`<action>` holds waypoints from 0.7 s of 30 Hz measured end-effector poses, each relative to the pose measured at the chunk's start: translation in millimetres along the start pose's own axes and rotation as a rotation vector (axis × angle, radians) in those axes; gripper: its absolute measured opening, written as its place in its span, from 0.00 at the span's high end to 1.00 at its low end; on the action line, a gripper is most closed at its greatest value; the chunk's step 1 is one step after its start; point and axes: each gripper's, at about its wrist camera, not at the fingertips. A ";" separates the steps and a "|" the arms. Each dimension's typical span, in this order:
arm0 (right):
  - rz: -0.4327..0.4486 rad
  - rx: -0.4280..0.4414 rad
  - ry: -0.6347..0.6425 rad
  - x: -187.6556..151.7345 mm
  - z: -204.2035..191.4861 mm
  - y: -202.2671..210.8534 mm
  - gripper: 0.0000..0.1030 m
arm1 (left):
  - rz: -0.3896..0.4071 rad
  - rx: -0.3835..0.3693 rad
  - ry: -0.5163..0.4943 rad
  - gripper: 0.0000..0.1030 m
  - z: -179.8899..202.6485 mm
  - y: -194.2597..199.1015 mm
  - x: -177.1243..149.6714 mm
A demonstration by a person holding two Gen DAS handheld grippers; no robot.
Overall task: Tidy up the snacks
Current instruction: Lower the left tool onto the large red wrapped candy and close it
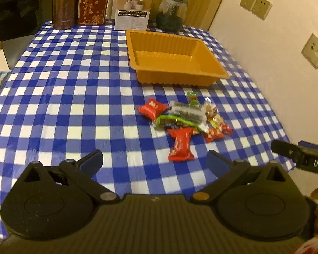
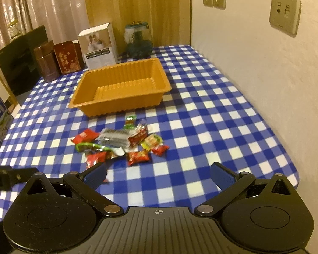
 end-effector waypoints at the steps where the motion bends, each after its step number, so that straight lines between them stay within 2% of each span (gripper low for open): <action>1: 0.003 -0.002 0.003 1.4 0.7 -2.7 0.00 | 0.002 -0.012 0.006 0.00 -3.3 -2.6 4.8; 7: 0.011 0.017 0.000 3.5 4.8 -24.8 0.00 | -0.013 -0.026 -0.038 0.00 -8.4 -24.5 17.1; 15: 0.006 0.046 -0.010 -1.0 4.6 -63.1 0.01 | -0.055 -0.040 -0.114 0.02 -4.2 -71.2 8.2; 18: -0.013 0.054 -0.023 -4.6 7.5 -74.9 0.15 | -0.078 -0.060 -0.129 0.08 -1.9 -91.7 4.2; 21: -0.024 0.058 -0.036 -3.9 9.4 -81.7 0.17 | -0.086 -0.072 -0.137 0.14 0.0 -106.2 1.1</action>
Point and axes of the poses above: each gripper's, at about its wrist camera, not at the fingertips, and y roughly against the way its jaws point, z to its right, x to its top, and after that the axes turned 15 degrees about -x, right-handed
